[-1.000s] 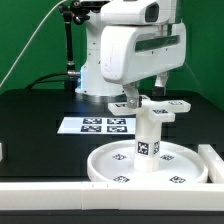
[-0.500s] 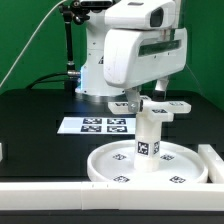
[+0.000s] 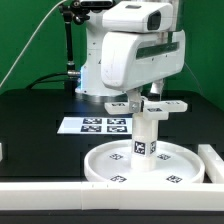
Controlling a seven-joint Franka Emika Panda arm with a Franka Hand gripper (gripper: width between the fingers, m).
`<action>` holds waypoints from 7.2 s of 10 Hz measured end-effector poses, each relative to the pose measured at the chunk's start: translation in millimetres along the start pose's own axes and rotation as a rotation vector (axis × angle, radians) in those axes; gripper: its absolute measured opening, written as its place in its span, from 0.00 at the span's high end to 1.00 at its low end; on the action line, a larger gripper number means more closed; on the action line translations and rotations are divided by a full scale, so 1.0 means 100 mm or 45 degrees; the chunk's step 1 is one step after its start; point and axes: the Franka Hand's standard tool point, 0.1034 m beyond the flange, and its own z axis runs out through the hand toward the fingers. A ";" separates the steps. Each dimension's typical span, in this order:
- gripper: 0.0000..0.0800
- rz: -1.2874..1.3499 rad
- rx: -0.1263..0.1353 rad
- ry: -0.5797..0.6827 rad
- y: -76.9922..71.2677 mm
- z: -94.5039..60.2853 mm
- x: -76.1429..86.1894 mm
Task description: Assemble round table
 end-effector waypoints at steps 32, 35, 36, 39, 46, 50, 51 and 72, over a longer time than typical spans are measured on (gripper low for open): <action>0.44 3.857 0.458 0.112 -0.02 0.04 0.04; 0.44 4.178 0.616 0.140 -0.03 0.04 0.03; 0.44 4.204 0.638 0.129 -0.02 0.04 0.02; 0.23 4.162 0.652 0.134 -0.04 0.03 0.04; 0.19 3.918 0.677 0.217 -0.04 -0.21 0.13; 0.19 3.237 0.492 0.191 -0.08 -0.23 0.17; 0.19 3.171 0.474 0.210 -0.07 -0.21 0.16; 0.19 0.470 -0.015 0.136 -0.04 -0.16 0.05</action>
Offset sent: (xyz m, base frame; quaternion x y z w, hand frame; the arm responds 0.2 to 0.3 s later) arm 0.0000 0.0000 0.0000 0.0000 0.0000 0.1938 0.9810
